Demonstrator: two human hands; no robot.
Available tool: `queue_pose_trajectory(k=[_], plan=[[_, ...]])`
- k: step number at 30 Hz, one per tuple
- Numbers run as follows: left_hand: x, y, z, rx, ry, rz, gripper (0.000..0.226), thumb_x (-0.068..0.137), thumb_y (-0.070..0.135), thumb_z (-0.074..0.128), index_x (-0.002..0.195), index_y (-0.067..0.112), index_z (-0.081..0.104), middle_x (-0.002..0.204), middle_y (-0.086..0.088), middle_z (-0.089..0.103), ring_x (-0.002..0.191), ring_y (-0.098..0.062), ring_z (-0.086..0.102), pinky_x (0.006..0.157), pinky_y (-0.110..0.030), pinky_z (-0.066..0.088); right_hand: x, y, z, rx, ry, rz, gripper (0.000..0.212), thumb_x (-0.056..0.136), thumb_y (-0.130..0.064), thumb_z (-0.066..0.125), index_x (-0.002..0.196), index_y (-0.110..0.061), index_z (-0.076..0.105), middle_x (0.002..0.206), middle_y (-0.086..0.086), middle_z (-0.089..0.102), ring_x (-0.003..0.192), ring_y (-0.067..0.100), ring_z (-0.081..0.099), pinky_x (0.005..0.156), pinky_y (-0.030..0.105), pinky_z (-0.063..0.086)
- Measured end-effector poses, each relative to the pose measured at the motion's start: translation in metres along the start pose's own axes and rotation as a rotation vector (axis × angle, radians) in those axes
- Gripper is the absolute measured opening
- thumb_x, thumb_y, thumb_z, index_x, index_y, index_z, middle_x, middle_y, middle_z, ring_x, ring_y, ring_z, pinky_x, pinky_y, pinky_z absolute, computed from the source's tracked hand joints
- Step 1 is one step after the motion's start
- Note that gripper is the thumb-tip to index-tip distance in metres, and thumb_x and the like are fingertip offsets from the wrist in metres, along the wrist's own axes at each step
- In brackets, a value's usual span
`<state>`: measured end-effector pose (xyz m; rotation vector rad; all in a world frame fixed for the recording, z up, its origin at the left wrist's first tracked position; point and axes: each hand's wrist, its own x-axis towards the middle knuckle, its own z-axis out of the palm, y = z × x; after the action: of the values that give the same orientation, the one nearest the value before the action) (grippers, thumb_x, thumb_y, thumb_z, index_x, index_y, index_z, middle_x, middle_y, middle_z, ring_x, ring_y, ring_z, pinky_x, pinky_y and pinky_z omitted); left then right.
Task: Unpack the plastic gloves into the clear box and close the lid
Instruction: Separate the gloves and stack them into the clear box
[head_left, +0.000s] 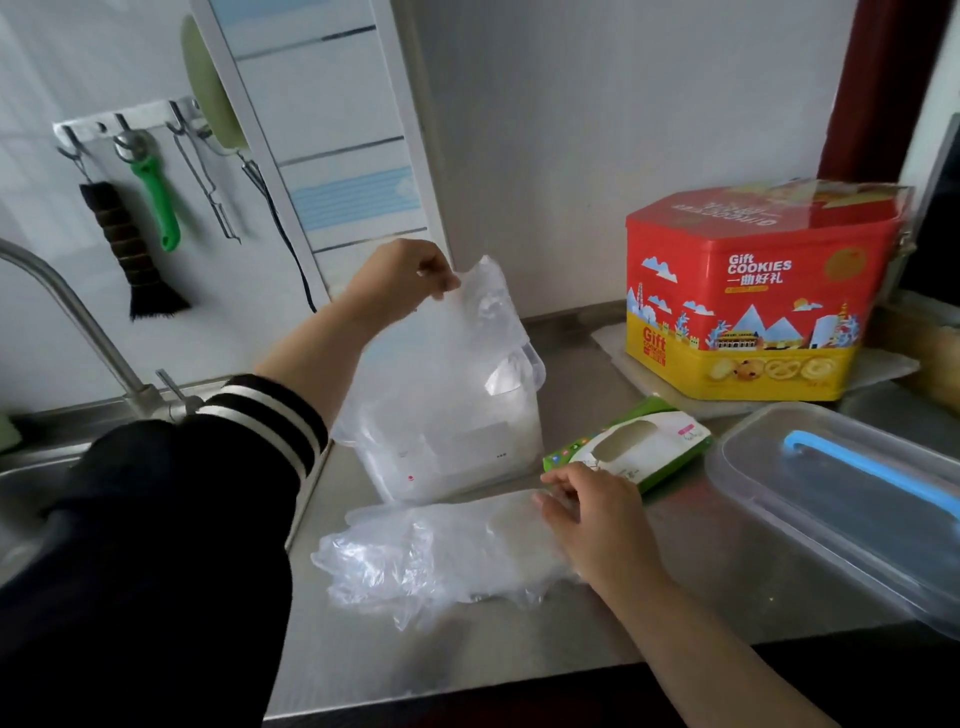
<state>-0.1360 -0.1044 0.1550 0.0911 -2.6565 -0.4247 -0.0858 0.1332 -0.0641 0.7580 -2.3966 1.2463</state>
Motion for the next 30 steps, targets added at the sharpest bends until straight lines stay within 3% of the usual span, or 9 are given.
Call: queue_pose_trajectory(k=[3, 7, 13, 16, 19, 22, 24, 26, 30], plan=[[0.013, -0.014, 0.02, 0.055, -0.108, -0.048, 0.014, 0.085, 0.03, 0.071, 0.082, 0.016, 0.067, 0.073, 0.003, 0.068, 0.053, -0.011, 0.061, 0.056, -0.024, 0.043, -0.002, 0.001, 0.003, -0.018, 0.002, 0.009, 0.018, 0.081, -0.034, 0.075, 0.094, -0.024, 0.069, 0.079, -0.01, 0.066, 0.081, 0.015, 0.062, 0.083, 0.035, 0.046], [0.016, -0.032, 0.044, 0.216, -0.18, 0.001, 0.018, 0.083, 0.039, 0.071, 0.088, 0.023, 0.066, 0.087, 0.003, 0.069, 0.072, -0.017, 0.066, 0.071, -0.029, 0.048, 0.001, 0.004, 0.006, -0.024, 0.02, 0.021, 0.018, 0.078, -0.034, 0.076, 0.092, -0.025, 0.069, 0.076, -0.01, 0.065, 0.078, 0.015, 0.062, 0.082, 0.034, 0.046], [-0.002, -0.055, 0.079, 0.481, -0.051, 0.233, 0.02, 0.092, 0.037, 0.06, 0.099, 0.02, 0.066, 0.106, -0.001, 0.061, 0.106, -0.025, 0.053, 0.078, -0.032, 0.038, 0.001, 0.003, 0.005, -0.032, 0.007, 0.021, 0.021, 0.08, -0.039, 0.07, 0.093, -0.023, 0.068, 0.079, -0.009, 0.066, 0.08, 0.018, 0.062, 0.082, 0.034, 0.042], [-0.001, -0.048, 0.075, 0.525, 0.007, 0.127, 0.018, 0.089, 0.039, 0.063, 0.09, 0.022, 0.068, 0.101, -0.002, 0.06, 0.104, -0.027, 0.053, 0.087, -0.036, 0.036, 0.001, 0.002, 0.003, -0.026, -0.004, 0.035, 0.022, 0.08, -0.037, 0.074, 0.095, -0.023, 0.068, 0.082, -0.009, 0.067, 0.082, 0.017, 0.062, 0.083, 0.032, 0.039], [0.004, -0.031, 0.067, 0.495, -0.235, -0.12, 0.018, 0.089, 0.041, 0.061, 0.086, 0.024, 0.063, 0.084, 0.004, 0.061, 0.091, -0.022, 0.061, 0.069, -0.027, 0.04, 0.001, 0.001, 0.003, -0.026, 0.005, 0.034, 0.022, 0.079, -0.037, 0.076, 0.094, -0.023, 0.068, 0.08, -0.009, 0.067, 0.081, 0.017, 0.063, 0.081, 0.031, 0.038], [0.005, -0.022, 0.065, 0.38, -0.354, -0.196, 0.018, 0.09, 0.03, 0.056, 0.087, 0.016, 0.066, 0.073, 0.006, 0.069, 0.072, -0.016, 0.065, 0.05, -0.022, 0.038, 0.001, 0.0, 0.001, -0.023, 0.002, 0.042, 0.023, 0.078, -0.039, 0.075, 0.094, -0.023, 0.068, 0.079, -0.01, 0.066, 0.08, 0.016, 0.063, 0.081, 0.031, 0.038], [0.003, -0.017, 0.062, 0.297, -0.408, -0.205, 0.022, 0.092, 0.023, 0.048, 0.091, 0.011, 0.067, 0.082, 0.005, 0.074, 0.069, -0.013, 0.068, 0.055, -0.023, 0.046, 0.001, -0.002, 0.0, -0.018, -0.005, 0.05, 0.024, 0.078, -0.038, 0.076, 0.095, -0.022, 0.068, 0.08, -0.01, 0.066, 0.081, 0.015, 0.062, 0.082, 0.031, 0.038], [0.002, -0.013, 0.057, 0.163, -0.537, -0.236, 0.026, 0.095, 0.02, 0.045, 0.106, 0.008, 0.066, 0.106, 0.002, 0.071, 0.084, -0.018, 0.07, 0.063, -0.027, 0.052, 0.0, -0.003, -0.001, -0.024, -0.003, 0.041, 0.024, 0.078, -0.038, 0.076, 0.094, -0.022, 0.068, 0.079, -0.01, 0.065, 0.08, 0.016, 0.062, 0.082, 0.033, 0.04], [-0.008, -0.013, 0.038, 0.059, -0.877, -0.279, 0.062, 0.095, 0.038, 0.054, 0.149, 0.031, 0.026, 0.146, 0.006, 0.041, 0.128, -0.02, 0.048, 0.094, -0.037, 0.052, 0.0, -0.002, -0.001, -0.017, 0.001, 0.034, 0.023, 0.078, -0.036, 0.077, 0.094, -0.022, 0.068, 0.078, -0.011, 0.065, 0.079, 0.016, 0.063, 0.082, 0.033, 0.04]])
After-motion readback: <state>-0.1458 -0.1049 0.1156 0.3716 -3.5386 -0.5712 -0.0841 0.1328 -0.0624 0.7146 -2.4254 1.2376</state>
